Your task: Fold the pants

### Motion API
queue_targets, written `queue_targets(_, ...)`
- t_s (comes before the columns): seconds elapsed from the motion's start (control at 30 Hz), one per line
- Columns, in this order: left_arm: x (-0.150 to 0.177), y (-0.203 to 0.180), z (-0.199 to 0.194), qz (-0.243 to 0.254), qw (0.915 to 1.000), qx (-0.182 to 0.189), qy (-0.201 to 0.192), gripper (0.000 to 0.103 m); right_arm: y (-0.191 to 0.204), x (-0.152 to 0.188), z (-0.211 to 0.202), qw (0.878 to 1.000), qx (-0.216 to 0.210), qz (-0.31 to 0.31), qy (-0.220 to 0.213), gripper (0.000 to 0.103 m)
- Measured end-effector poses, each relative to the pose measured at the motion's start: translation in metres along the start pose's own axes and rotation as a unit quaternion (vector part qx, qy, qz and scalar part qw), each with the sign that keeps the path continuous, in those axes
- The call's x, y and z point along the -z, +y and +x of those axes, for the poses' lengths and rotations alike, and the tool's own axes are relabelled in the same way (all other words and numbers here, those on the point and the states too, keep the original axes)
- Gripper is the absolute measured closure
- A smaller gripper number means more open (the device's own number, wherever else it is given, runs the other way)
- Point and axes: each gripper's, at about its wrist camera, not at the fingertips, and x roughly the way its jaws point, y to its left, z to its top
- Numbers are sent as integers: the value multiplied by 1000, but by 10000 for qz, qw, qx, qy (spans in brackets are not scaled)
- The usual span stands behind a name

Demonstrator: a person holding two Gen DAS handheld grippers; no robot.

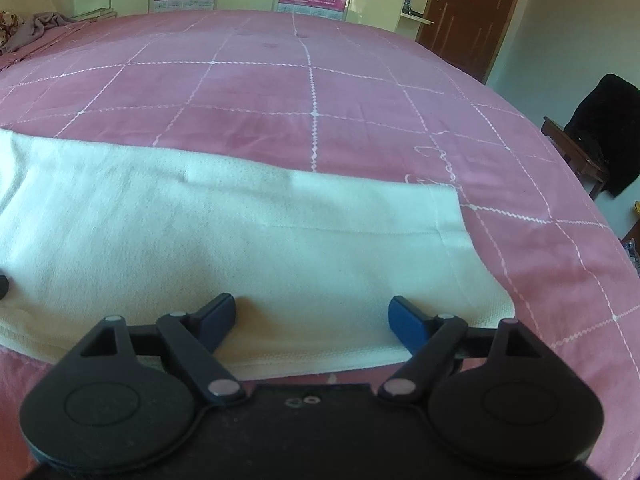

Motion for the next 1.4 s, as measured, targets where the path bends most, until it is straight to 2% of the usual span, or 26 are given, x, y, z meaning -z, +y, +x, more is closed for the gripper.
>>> queue_targets(0.13, 1, 0, 0, 43, 10000, 3, -26, 88, 2, 2, 0, 9999, 77, 63, -60, 18)
queue_targets(0.5, 3, -2, -1, 117, 9999, -23, -98, 88, -7, 6, -15, 9998, -58, 166, -22, 18)
queue_targets(0.63, -2, -8, -4, 247, 9996, -118, -66, 88, -30, 5, -27, 9982, -151, 576, -38, 24)
queue_targets(0.77, -9, -1, -8, -200, 9996, 177, -117, 88, -58, 3, -30, 9938, -248, 1080, 72, 34)
queue_targets(0.83, -9, -3, -6, -224, 9994, 247, -70, 88, -70, 3, -30, 9899, -322, 1378, 113, 36)
queue_targets(0.93, -2, -10, -3, 56, 9997, 185, -116, 88, -83, 2, -30, 9815, -455, 1852, 192, 40)
queue_targets(1.0, -1, -11, 0, 159, 9996, 189, -132, 88, -89, 5, -37, 9778, -347, 2061, 140, 33)
queue_targets(1.07, -2, -11, 2, 110, 9997, 186, -113, 88, -100, 10, -42, 9740, -243, 2250, 96, 30)
queue_targets(1.17, -3, -13, 3, 74, 9998, 153, -116, 88, -114, 17, -30, 9633, -436, 2631, 314, 30)
queue_targets(1.27, -2, -11, 3, 95, 9997, 211, -128, 88, -121, 21, -18, 9452, -824, 3145, 296, 32)
queue_targets(1.33, -3, -10, 4, 85, 9997, 232, -84, 88, -116, 18, -8, 9447, -828, 3162, 279, 37)
queue_targets(1.4, -4, -11, 5, 90, 9997, 201, -54, 88, -110, 14, -2, 9463, -783, 3126, 264, 51)
